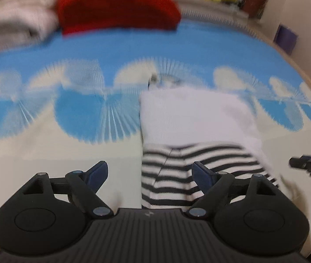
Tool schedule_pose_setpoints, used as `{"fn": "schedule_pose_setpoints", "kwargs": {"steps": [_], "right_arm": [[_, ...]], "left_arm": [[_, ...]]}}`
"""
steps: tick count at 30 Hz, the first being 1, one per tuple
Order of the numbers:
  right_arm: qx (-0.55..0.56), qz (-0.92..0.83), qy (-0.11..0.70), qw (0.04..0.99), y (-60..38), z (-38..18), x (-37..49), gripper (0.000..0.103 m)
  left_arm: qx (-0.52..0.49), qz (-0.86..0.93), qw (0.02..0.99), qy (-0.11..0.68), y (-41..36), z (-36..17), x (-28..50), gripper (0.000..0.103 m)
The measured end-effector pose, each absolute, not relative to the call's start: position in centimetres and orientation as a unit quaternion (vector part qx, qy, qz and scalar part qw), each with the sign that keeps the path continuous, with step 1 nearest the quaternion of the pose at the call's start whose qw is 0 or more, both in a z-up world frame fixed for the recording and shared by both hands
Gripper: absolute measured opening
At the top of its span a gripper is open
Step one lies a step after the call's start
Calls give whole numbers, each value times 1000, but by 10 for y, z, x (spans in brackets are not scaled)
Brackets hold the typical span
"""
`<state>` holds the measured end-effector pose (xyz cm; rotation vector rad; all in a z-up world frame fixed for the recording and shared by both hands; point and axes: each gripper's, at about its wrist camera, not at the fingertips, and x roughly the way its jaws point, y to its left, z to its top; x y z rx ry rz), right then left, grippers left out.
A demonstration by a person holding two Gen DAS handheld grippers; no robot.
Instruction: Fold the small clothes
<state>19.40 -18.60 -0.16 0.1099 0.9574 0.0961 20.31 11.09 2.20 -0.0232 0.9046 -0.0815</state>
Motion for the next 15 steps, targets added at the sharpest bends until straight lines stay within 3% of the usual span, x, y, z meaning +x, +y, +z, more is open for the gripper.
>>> {"fn": "schedule_pose_setpoints", "kwargs": {"steps": [1,2,3,6,10,15], "right_arm": [[54,44,436,897,-186,13,181,56],[55,43,413,908,-185,27,167,64],[56,44,392,917,-185,38,153,74],[47,44,344,937,-178,60,107,87],[34,47,325,944,-165,61,52,87],[21,44,347,937,-145,43,8,87]], "left_arm": [[-5,-40,907,418,108,33,191,92],[-2,-40,916,399,107,42,176,101],[-5,-38,924,381,106,49,159,103],[-15,-36,945,325,102,61,99,102],[-41,-26,951,306,93,56,29,102],[-51,-30,933,355,73,27,5,102]]}}
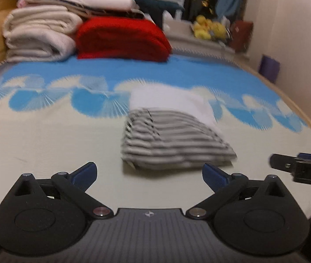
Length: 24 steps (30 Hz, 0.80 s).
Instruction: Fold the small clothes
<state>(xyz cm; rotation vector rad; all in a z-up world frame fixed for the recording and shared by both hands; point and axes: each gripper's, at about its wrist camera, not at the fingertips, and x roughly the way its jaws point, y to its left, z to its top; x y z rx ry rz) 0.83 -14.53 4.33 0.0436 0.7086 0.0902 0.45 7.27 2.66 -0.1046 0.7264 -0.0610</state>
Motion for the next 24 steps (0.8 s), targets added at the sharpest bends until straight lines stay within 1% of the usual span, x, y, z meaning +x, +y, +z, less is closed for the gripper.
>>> {"fn": "schedule_pose_setpoints", "kwargs": {"steps": [5,10,24], "right_arm": [[-21,47,344,937,-125,35,8,87],[-16,43,360,932,-117,26,12,87],[-24,47,351,935,-102,22,18,88]], "left_arm": [[-27,-8,926,376,61,9,19,102],[-45,-4,919,391,62,1,27,102],[-44,2,923,381,66,3,28,102]]}}
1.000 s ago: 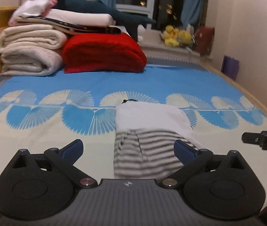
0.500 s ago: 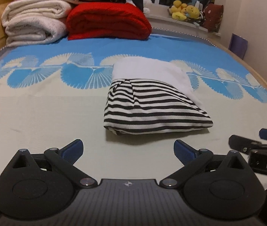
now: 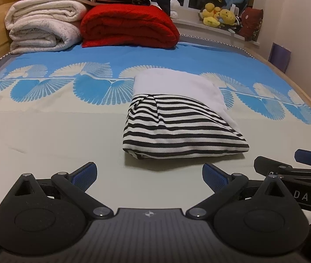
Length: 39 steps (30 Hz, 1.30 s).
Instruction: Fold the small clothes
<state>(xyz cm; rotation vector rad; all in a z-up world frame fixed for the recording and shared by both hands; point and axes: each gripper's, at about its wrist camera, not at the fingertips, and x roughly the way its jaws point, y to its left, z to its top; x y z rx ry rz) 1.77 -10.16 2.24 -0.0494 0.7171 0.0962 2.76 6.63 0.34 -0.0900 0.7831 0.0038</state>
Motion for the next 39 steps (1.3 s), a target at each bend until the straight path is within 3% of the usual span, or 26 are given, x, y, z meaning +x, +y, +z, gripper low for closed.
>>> {"fn": "schedule_pose_setpoints", "kwargs": {"steps": [39], "right_arm": [[-24,41,359,932,-102,19,20,88]], "left_arm": [[-40,-1,924,380,65,0,31,102]]}}
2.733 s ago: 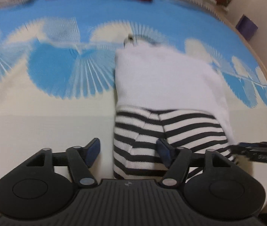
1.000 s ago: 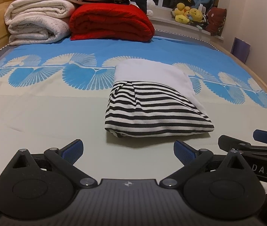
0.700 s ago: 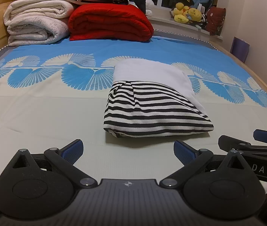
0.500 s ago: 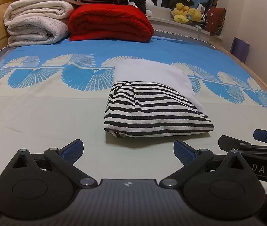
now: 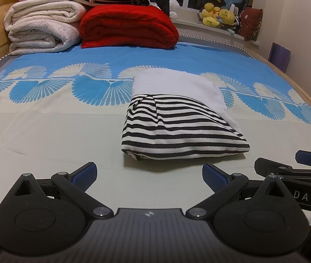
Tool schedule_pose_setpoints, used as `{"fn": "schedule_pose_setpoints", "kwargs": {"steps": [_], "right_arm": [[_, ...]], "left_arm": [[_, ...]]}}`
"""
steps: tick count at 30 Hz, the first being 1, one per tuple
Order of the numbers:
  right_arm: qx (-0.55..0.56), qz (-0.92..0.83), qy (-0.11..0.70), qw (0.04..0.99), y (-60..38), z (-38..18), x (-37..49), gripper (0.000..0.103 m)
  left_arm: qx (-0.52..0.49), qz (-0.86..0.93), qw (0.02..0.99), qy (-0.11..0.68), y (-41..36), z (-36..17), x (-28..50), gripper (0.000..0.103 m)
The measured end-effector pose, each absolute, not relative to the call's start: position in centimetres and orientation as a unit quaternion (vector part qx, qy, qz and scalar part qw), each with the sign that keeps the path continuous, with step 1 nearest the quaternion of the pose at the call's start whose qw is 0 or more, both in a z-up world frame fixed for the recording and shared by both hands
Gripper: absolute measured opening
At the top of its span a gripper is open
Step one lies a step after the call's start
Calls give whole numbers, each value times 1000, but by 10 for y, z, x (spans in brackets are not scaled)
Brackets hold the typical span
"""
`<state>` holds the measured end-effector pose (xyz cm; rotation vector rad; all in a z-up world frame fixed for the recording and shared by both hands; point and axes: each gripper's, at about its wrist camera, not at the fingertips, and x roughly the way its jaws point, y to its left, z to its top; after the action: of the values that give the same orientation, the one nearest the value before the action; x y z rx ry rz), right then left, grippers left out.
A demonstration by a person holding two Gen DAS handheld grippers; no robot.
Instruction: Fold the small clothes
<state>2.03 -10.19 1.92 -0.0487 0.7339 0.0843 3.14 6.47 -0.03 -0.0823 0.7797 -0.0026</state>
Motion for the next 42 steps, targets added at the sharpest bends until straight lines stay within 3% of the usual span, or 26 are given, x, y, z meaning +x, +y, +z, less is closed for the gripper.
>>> {"fn": "schedule_pose_setpoints", "kwargs": {"steps": [42], "right_arm": [[-26,44,362,931,-105,16,20,88]], "left_arm": [[-39,-4,923,383,69,-6,30,102]]}}
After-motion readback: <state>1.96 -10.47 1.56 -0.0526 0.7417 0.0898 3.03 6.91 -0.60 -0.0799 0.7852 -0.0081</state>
